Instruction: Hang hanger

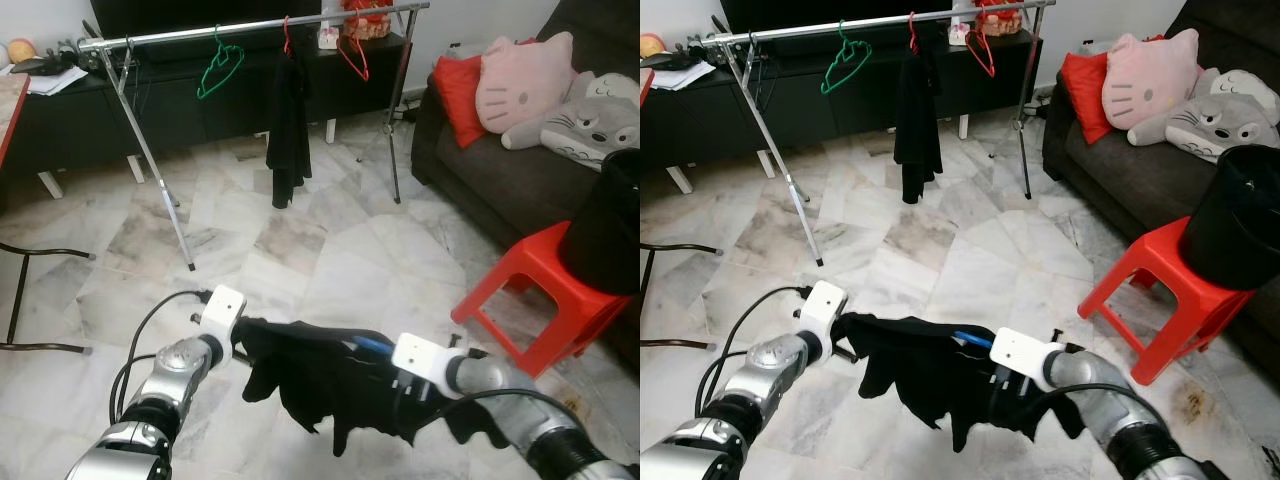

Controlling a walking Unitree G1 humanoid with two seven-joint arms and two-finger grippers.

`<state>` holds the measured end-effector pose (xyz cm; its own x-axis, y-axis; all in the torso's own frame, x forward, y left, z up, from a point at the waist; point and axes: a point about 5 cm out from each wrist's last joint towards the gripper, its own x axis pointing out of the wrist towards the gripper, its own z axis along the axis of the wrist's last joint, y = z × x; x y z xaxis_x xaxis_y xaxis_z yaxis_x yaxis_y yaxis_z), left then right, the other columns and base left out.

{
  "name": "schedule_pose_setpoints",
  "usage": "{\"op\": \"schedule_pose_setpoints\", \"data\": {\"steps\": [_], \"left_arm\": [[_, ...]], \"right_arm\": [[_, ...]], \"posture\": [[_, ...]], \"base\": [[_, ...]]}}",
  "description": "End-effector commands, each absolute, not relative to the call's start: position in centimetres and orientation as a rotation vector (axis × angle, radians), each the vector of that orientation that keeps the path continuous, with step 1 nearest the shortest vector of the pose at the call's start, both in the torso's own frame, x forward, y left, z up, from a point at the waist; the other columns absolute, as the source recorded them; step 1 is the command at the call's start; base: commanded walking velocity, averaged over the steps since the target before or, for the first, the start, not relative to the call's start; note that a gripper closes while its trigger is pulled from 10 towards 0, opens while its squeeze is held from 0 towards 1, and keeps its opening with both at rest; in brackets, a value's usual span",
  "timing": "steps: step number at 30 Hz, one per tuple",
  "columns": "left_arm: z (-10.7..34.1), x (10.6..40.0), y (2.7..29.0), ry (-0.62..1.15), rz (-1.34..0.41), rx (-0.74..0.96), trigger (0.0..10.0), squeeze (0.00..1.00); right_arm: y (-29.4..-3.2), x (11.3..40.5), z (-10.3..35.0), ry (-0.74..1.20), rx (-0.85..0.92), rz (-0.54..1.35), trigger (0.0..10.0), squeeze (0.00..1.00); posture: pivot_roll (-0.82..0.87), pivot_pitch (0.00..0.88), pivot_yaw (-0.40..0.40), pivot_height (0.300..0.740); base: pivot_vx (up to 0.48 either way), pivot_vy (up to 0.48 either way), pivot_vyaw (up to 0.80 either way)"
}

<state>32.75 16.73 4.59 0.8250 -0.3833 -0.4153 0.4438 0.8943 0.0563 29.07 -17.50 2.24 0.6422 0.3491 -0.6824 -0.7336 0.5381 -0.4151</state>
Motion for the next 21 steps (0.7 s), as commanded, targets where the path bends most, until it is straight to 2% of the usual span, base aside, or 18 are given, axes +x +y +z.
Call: {"op": "schedule_pose_setpoints", "data": {"steps": [1,8,13,21], "left_arm": [[5.1,32.9,16.3,0.395,-0.476,0.128,10.0,0.00],[5.7,33.1,15.6,0.373,-0.486,0.111,10.0,0.00],[6.6,33.3,14.8,0.318,-0.504,0.088,10.0,0.00],[8.0,33.3,13.2,0.242,-0.576,0.060,10.0,0.00]], "right_arm": [[-17.9,30.6,3.5,0.500,-0.649,0.563,0.0,0.00],[-16.3,32.1,5.0,0.354,-0.392,0.456,0.0,0.00],[-16.0,32.2,4.7,0.355,-0.406,0.455,0.0,0.00],[-16.2,32.4,4.0,0.375,-0.455,0.355,0.0,0.00]], "posture": [[-0.05,0.000,-0.013,0.740],[-0.04,0.000,-0.016,0.740],[-0.04,0.000,-0.016,0.740],[-0.04,0.000,-0.020,0.740]], "base": [[0.000,0.000,0.00],[0.000,0.000,0.00],[0.000,0.000,0.00],[0.000,0.000,0.00]]}}
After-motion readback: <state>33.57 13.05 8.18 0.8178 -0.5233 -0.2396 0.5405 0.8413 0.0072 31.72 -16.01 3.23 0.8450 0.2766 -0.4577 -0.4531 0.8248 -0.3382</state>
